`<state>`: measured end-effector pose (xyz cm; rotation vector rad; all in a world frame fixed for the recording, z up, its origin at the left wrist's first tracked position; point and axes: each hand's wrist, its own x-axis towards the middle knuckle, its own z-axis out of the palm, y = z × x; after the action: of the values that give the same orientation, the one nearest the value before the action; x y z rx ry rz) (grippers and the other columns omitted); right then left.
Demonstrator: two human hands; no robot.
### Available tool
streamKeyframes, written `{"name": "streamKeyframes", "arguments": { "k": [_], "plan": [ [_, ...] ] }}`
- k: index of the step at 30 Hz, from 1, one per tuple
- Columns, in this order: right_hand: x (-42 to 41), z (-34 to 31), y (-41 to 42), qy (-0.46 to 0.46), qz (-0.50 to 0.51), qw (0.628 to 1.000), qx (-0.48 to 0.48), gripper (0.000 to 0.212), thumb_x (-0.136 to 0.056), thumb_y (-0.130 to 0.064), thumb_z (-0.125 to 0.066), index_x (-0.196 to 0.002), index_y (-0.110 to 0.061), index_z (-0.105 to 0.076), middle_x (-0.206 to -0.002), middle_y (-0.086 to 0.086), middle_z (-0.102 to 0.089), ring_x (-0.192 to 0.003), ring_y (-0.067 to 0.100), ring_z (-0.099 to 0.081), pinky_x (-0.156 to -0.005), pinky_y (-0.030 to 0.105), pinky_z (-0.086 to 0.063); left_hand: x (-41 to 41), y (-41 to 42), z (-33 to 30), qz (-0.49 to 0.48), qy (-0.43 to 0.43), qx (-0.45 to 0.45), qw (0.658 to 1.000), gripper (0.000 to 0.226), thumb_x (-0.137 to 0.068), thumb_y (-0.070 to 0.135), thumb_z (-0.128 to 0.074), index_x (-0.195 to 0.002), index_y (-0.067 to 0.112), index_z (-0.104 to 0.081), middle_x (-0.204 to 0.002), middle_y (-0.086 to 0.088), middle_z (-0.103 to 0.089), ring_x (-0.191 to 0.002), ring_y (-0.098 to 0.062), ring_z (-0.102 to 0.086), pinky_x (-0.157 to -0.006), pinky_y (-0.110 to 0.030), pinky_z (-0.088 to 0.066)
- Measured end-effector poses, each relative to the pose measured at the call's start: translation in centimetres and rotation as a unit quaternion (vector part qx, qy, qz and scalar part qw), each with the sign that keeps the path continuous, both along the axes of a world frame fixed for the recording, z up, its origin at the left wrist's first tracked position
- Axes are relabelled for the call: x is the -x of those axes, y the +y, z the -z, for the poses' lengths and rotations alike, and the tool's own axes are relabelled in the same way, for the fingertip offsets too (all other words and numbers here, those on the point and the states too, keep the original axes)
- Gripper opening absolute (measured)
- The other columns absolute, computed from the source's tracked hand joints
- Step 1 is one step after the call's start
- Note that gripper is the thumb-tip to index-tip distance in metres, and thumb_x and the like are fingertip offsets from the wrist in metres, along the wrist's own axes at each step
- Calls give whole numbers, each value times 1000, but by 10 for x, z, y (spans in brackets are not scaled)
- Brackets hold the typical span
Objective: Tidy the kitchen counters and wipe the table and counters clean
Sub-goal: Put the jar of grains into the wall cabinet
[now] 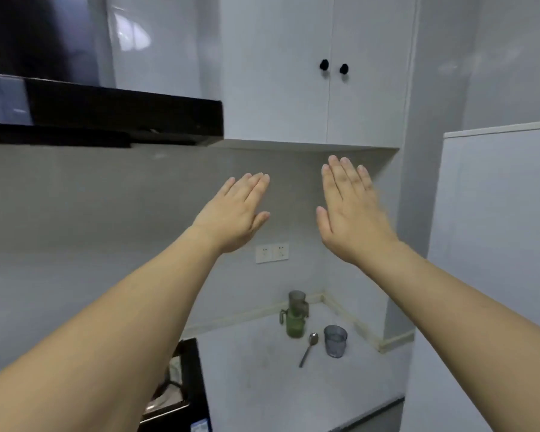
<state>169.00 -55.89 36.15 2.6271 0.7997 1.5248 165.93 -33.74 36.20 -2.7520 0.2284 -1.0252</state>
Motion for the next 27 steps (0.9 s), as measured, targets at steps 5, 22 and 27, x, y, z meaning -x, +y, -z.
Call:
{"name": "streamKeyframes", "arguments": {
  "k": [5,22,27],
  "plan": [
    [54,18,122,66,-125,990,24,67,-94,-34,-20,-150,2,-13,-158,19,-9,-147,31,-6,-119,41,0,119,116,10,-155,4,35,987,65,-102,42,-28,-154,12,-2,-161,-4,-7,-148,-19,-4,-120,-35,-2],
    [423,1,481,43,-530,840,107,66,-99,-34,-27,-152,-3,-1,-160,13,3,-148,25,5,-121,38,4,603,334,5,-546,-83,86,829,68,-102,43,-30,-154,7,-5,-161,-9,-9,-148,-21,-7,-121,-37,-4],
    [517,1,563,39,-576,809,113,66,-99,-34,-27,-152,-3,-1,-160,12,3,-148,24,5,-120,37,5,705,396,12,-589,-90,119,794,68,-102,43,-31,-154,7,-5,-161,-10,-9,-148,-21,-7,-119,-36,-1]
  ]
}}
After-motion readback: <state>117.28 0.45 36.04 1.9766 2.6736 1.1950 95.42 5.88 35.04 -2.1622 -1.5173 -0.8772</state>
